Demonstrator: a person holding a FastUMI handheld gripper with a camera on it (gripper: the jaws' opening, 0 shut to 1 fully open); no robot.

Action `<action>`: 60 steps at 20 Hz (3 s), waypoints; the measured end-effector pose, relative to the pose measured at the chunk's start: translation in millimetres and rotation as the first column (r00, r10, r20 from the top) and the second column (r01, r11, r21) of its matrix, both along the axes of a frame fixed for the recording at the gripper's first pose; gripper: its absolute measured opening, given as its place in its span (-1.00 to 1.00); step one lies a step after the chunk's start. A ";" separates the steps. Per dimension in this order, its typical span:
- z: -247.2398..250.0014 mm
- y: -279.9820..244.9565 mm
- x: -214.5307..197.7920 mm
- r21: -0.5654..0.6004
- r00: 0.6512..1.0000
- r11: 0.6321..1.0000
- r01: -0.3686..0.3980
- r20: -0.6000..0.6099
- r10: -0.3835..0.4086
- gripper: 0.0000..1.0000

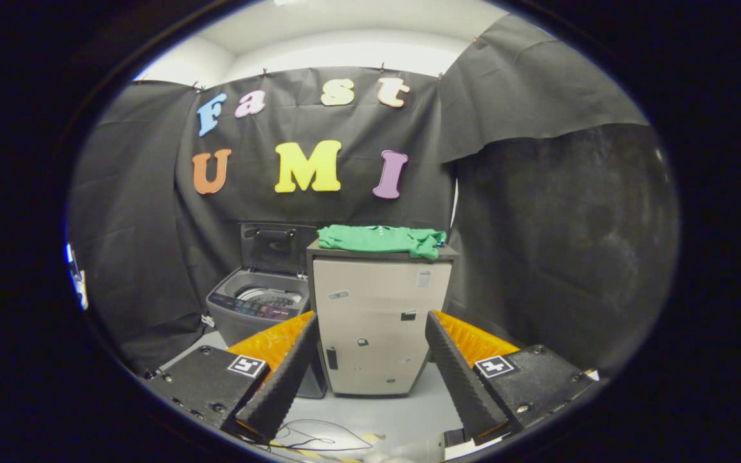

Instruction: Put the clothes into the washing machine and then close the washing machine lid.

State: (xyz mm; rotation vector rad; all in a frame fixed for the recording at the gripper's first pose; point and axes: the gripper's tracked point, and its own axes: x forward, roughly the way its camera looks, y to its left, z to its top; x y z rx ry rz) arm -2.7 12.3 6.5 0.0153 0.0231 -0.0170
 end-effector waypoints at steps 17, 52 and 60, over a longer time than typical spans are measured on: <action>181.9 -51.2 119.4 0.105 0.994 0.990 0.098 0.035 -0.102 1.00; 90.8 -27.1 510.9 0.081 0.790 0.996 0.042 -0.613 0.017 1.00; 86.9 -24.8 512.1 0.045 0.791 0.999 -0.006 -0.611 0.032 0.84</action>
